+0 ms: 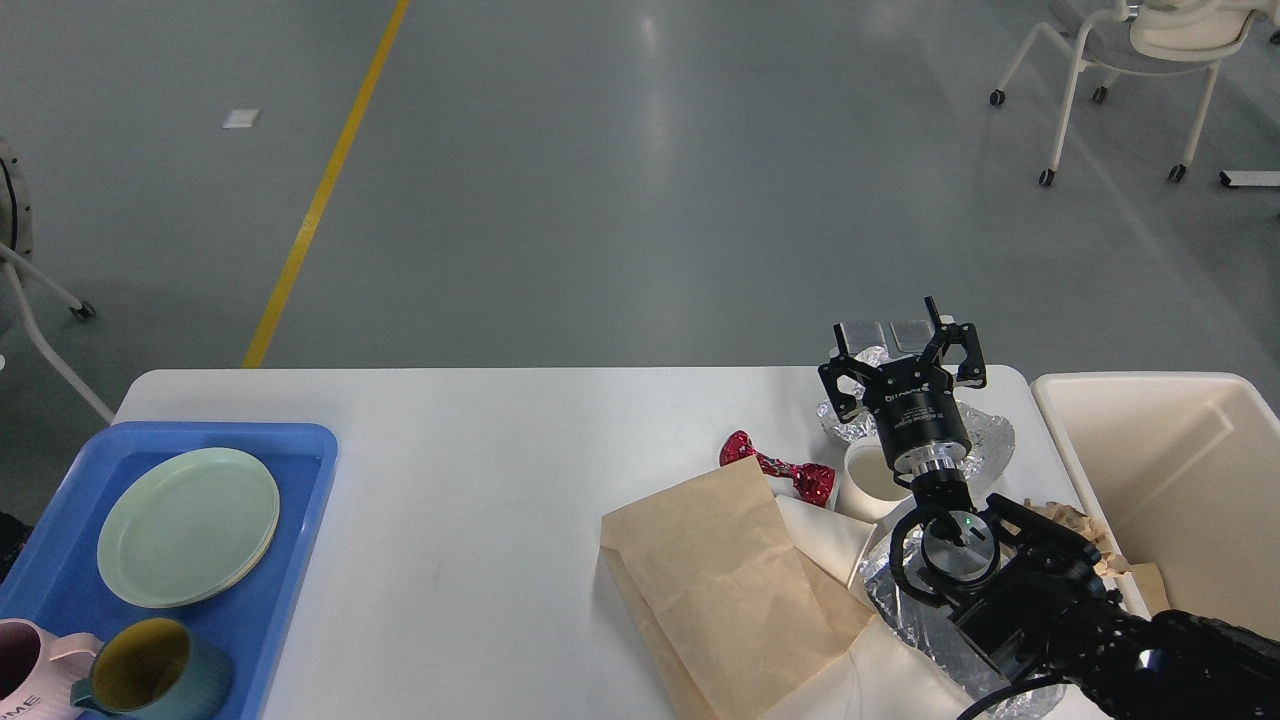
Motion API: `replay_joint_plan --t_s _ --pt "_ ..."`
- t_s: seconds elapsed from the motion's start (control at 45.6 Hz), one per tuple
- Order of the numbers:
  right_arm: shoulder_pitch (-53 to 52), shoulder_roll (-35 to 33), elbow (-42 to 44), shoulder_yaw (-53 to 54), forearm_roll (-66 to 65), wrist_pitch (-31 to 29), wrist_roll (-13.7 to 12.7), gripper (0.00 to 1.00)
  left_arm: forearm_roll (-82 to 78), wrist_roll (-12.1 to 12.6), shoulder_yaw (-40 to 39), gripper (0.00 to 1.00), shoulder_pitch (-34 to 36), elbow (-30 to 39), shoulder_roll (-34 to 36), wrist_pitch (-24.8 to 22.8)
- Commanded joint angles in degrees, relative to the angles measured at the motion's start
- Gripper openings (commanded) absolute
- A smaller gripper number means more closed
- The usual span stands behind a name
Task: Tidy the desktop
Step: 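Release the plate and lower the left gripper over the tray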
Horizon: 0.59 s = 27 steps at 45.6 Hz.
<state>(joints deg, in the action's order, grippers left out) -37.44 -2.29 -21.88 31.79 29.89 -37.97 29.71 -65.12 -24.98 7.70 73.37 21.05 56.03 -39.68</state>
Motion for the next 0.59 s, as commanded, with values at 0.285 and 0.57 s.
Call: replay_joint_plan --t_s 0.285,0.57 --pt "0.0 0.0 0.1 -0.1 0.0 0.0 0.0 1.00 65.1 -1.6 -10.9 0.83 -15.1 -0.9 -2.8 -4.9" --pt "0.0 0.0 0.1 -0.1 0.0 0.0 0.0 1.00 80.4 14.2 -43.5 0.85 -27.0 -1.9 -14.1 -3.0"
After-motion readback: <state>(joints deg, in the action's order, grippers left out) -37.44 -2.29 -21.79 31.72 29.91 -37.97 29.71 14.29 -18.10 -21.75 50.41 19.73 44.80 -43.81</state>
